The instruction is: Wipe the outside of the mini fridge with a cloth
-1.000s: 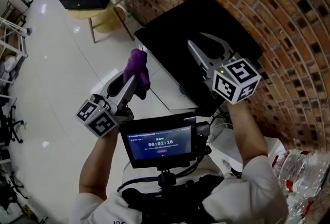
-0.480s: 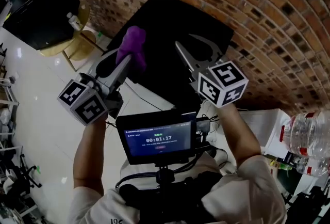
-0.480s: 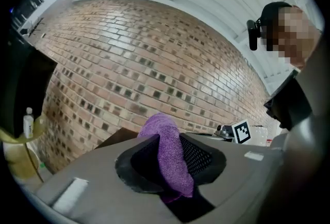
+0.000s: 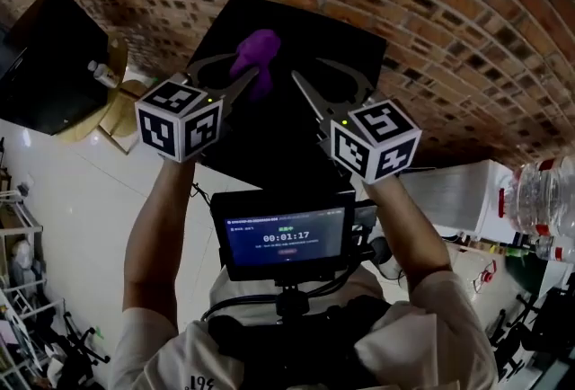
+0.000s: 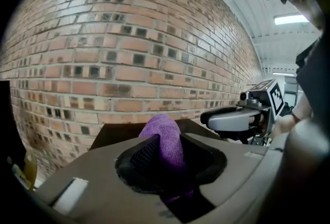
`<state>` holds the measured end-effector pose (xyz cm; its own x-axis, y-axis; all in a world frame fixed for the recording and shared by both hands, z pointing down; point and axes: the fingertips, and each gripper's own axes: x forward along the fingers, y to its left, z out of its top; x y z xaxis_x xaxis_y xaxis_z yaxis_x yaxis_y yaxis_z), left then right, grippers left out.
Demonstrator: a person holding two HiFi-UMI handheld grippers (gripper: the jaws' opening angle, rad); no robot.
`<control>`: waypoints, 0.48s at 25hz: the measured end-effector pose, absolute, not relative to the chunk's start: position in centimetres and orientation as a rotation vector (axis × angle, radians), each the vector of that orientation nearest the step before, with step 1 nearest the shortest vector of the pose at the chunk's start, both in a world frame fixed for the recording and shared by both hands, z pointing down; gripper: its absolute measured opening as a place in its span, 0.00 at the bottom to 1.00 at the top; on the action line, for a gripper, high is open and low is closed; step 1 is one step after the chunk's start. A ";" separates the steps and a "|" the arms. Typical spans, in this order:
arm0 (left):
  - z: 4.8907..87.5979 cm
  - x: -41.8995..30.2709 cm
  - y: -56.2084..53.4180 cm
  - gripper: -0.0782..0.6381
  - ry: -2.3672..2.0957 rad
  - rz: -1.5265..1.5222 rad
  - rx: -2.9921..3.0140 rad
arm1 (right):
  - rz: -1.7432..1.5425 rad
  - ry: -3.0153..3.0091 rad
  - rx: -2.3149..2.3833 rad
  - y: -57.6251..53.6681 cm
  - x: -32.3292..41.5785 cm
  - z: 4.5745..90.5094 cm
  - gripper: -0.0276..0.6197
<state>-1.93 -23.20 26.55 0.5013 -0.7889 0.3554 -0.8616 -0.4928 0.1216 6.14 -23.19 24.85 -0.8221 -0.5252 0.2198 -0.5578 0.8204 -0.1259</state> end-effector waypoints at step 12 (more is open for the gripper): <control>30.6 -0.3 -26.8 0.36 -1.087 0.455 2.557 | 0.320 -2.622 1.279 -24.8 5.2 26.5 0.26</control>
<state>-0.32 -26.84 30.60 0.6586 -0.6311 0.4099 -0.7348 -0.6568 0.1694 5.23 -24.84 26.50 -0.6030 -0.7479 0.2776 -0.7927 0.6009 -0.1030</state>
